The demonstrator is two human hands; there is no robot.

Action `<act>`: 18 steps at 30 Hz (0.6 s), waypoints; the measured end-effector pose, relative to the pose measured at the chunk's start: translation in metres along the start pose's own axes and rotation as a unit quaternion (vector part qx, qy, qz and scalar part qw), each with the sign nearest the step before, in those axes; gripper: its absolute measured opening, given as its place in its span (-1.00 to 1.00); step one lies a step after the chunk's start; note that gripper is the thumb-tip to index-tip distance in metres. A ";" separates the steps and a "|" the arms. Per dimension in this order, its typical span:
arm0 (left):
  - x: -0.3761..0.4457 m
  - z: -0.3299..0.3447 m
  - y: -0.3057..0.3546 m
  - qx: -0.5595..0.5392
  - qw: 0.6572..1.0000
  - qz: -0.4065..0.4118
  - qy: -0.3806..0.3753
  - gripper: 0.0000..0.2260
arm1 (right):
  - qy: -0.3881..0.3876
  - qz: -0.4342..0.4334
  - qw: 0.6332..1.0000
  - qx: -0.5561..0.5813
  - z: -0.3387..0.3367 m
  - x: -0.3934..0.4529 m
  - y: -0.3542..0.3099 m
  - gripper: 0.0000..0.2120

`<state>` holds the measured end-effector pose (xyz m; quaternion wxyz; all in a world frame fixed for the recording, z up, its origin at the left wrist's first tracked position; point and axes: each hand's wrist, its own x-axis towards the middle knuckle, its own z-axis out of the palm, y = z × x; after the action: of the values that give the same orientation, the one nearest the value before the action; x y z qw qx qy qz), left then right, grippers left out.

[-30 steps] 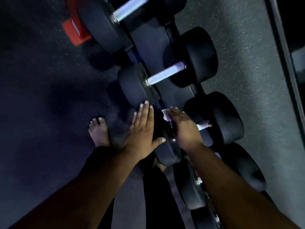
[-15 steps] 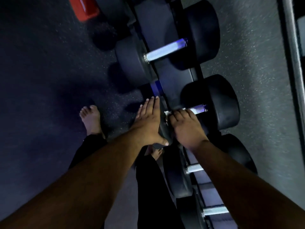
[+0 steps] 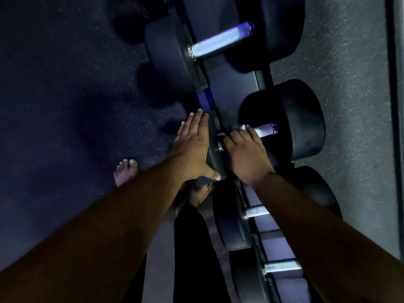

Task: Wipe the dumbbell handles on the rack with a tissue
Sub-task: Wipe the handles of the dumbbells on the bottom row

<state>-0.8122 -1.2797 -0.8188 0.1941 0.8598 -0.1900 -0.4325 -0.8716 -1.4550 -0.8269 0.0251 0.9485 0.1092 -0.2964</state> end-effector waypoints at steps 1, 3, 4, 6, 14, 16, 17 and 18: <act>0.000 -0.001 0.000 0.001 1.000 -0.001 0.001 0.47 | -0.023 0.010 1.000 -0.003 -0.003 0.013 -0.001 -0.59; 0.000 -0.002 0.000 0.001 1.000 0.000 0.001 0.47 | -0.046 0.016 0.999 -0.014 -0.004 0.025 -0.001 -0.59; 0.000 -0.003 0.000 0.000 1.000 0.002 0.000 0.47 | -0.051 0.017 0.998 -0.021 -0.004 0.024 0.000 -0.56; 0.000 -0.004 0.000 -0.001 1.000 0.004 -0.004 0.47 | -0.039 0.015 0.999 -0.033 0.000 0.005 0.000 -0.47; 0.000 -0.005 0.001 0.011 1.000 0.002 -0.004 0.47 | 0.009 0.041 0.999 -0.027 -0.005 0.022 0.006 -0.63; 0.000 -0.005 0.001 0.014 1.000 0.003 -0.002 0.46 | 0.009 0.035 0.999 -0.030 -0.003 0.023 0.007 -0.65; -0.001 -0.005 0.001 0.016 1.000 0.004 0.000 0.47 | 0.016 0.034 0.999 -0.028 0.000 0.014 0.009 -0.62; -0.001 -0.005 0.000 0.016 1.000 0.003 0.002 0.47 | 0.031 0.034 0.998 -0.030 0.006 0.001 0.011 -0.57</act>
<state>-0.8089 -1.2790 -0.8156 0.1819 0.8631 -0.1994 -0.4268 -0.8715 -1.4667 -0.8327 0.0598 0.9593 0.0867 -0.2622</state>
